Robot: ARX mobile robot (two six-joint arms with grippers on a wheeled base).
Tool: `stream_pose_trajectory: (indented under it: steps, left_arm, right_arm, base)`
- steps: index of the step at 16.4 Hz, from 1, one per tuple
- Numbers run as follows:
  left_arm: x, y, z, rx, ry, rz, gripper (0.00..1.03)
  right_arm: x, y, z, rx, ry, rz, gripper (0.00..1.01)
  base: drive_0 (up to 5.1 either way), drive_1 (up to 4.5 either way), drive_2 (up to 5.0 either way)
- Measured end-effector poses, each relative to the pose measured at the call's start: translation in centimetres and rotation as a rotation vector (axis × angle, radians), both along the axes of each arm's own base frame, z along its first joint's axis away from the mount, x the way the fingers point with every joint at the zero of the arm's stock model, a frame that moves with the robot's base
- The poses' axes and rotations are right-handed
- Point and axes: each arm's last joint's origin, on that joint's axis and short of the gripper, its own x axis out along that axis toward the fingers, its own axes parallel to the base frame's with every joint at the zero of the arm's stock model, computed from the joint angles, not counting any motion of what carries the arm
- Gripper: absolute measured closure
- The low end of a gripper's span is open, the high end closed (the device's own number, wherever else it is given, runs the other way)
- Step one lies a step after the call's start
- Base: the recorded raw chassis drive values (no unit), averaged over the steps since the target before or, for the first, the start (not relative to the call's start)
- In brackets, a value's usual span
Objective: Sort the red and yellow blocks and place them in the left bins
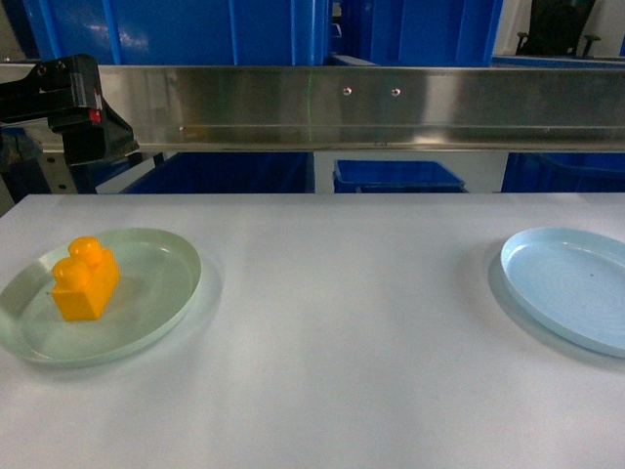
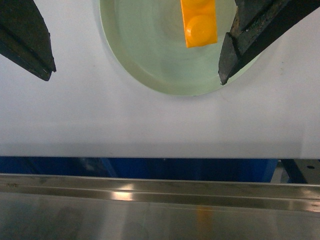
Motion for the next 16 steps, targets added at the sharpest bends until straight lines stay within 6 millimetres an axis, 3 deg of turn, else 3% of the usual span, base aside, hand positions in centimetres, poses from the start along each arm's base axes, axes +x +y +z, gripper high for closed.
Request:
stream_pose_trajectory:
  steps: [16]
  left_arm:
    - [0.00, 0.00, 0.00, 0.000, 0.000, 0.000, 0.05]
  right_arm:
    - [-0.48, 0.54, -0.18, -0.007, 0.006, 0.058, 0.73]
  base:
    - [0.0, 0.00, 0.0]
